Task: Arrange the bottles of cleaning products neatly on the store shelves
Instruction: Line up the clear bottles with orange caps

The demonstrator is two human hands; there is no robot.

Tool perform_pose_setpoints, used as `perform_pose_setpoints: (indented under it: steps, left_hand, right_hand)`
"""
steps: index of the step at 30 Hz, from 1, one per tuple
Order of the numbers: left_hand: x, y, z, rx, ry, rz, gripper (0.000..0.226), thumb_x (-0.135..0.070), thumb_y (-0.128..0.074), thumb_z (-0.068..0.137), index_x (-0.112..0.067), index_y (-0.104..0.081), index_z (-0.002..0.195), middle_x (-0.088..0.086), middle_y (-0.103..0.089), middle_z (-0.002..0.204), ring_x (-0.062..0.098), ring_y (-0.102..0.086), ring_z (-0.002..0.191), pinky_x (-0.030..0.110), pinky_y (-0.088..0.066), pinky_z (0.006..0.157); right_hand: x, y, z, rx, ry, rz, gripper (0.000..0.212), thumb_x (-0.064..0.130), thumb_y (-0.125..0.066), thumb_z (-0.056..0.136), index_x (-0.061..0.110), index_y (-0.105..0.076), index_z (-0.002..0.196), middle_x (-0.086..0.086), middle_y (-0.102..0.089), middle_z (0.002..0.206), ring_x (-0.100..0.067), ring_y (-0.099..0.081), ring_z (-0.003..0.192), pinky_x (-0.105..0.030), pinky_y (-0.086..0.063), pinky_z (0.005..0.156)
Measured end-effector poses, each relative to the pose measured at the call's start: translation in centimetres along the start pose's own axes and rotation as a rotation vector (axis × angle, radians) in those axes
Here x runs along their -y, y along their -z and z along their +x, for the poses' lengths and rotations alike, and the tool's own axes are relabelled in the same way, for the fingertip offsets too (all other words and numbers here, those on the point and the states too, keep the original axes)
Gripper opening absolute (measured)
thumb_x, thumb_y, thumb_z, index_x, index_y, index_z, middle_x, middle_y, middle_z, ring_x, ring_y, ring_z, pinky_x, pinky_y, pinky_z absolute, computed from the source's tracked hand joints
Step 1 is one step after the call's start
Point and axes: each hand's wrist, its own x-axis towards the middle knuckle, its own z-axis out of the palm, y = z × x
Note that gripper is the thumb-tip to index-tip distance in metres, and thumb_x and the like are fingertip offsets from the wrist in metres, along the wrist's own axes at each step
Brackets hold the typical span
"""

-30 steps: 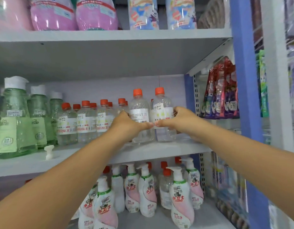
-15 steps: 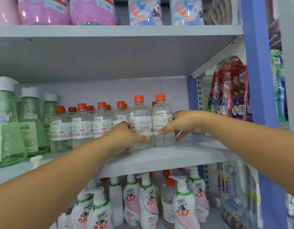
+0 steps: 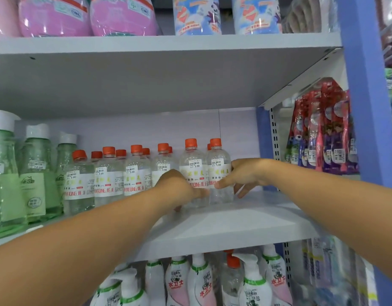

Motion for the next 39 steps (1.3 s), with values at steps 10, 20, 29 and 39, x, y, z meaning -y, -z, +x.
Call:
perform_pose_setpoints:
  steps: [10,20,29,39]
  left_hand:
    - [0.8,-0.6,1.4,-0.089,0.011,0.161,0.043,-0.049,-0.072,0.087,-0.016,-0.049,0.071,-0.001,-0.052,0.065,0.012,-0.051,0.055,0.024,-0.035,0.046]
    - [0.9,-1.6,3.4,-0.127,0.064,0.228,0.040,-0.041,-0.074,0.087,-0.014,-0.050,0.072,0.000,-0.058,0.068,0.012,-0.052,0.057,0.024,-0.033,0.045]
    - [0.4,-1.0,2.1,-0.103,0.084,0.106,0.042,-0.049,-0.075,0.086,-0.009,-0.062,0.083,0.006,-0.075,0.077,0.021,-0.073,0.066,0.028,-0.054,0.063]
    - [2.7,3.8,-11.5,-0.354,-0.337,-0.262,0.037,-0.051,-0.064,0.093,-0.032,-0.063,0.125,-0.013,-0.074,0.105,0.007,-0.069,0.095,0.030,-0.052,0.083]
  right_hand:
    - [-1.8,-1.2,0.5,-0.125,0.115,0.108,0.024,0.033,-0.079,0.087,0.029,-0.065,0.106,0.001,-0.070,0.112,-0.020,-0.070,0.101,-0.040,-0.063,0.086]
    - [-2.0,-2.2,0.9,-0.226,0.141,0.083,0.023,0.034,-0.080,0.085,0.030,-0.058,0.091,0.000,-0.069,0.105,-0.019,-0.070,0.097,-0.039,-0.063,0.084]
    - [-1.4,-2.3,0.7,-0.214,0.084,0.026,0.030,0.037,-0.077,0.086,0.022,-0.067,0.111,-0.002,-0.071,0.109,-0.019,-0.072,0.094,-0.038,-0.063,0.085]
    - [2.0,-4.1,-11.4,-0.540,0.172,-0.040,0.063,0.051,-0.068,0.091,0.023,-0.048,0.143,0.004,-0.064,0.127,-0.018,-0.066,0.105,-0.034,-0.050,0.086]
